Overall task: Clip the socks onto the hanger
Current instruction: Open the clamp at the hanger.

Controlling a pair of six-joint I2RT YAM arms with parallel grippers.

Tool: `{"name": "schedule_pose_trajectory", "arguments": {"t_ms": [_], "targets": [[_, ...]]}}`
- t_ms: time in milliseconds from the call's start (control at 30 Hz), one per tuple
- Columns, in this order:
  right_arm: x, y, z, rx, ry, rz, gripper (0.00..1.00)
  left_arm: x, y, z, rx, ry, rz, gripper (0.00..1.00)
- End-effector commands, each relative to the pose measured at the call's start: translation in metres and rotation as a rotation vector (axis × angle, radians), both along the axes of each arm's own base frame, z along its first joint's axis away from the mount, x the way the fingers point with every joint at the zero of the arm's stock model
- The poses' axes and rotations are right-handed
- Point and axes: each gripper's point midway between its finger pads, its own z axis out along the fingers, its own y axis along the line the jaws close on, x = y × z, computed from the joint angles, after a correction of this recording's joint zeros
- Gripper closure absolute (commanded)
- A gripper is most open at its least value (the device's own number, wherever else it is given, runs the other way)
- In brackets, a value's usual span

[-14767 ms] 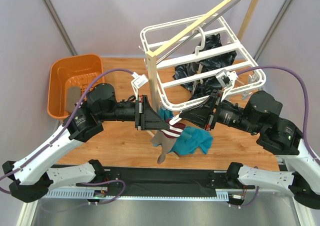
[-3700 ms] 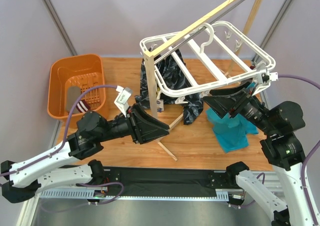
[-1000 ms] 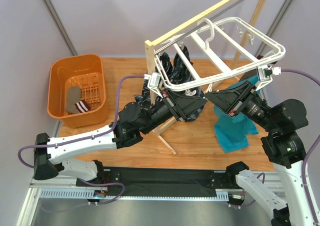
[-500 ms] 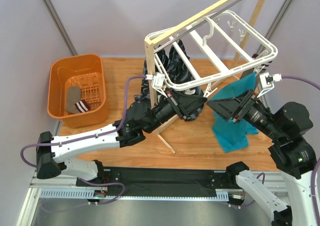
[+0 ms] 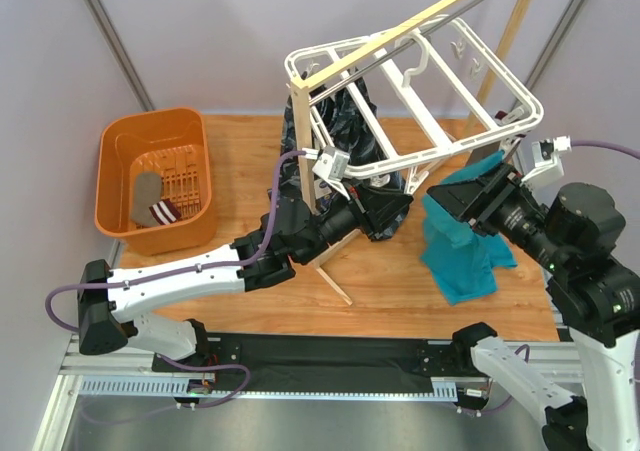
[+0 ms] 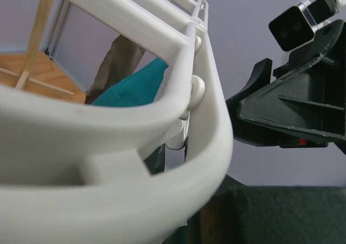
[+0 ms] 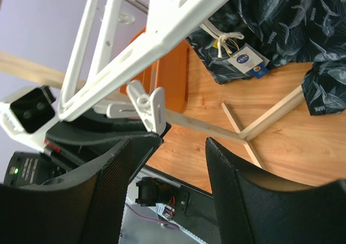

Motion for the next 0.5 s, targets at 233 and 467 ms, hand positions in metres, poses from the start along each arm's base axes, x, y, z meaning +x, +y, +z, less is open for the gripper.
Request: {"name": "schedule_pose_trajectory", "arguments": {"t_ms": [233, 467], "targets": [[0.021, 0.008, 0.008, 0.005, 0.035, -0.072, 0.42, 0.003, 0.005, 0.006, 0.097, -0.117, 0.066, 1.00], [0.025, 0.030, 0.011, -0.169, -0.047, -0.097, 0.41, 0.004, 0.007, 0.008, 0.087, -0.103, 0.075, 1.00]]}}
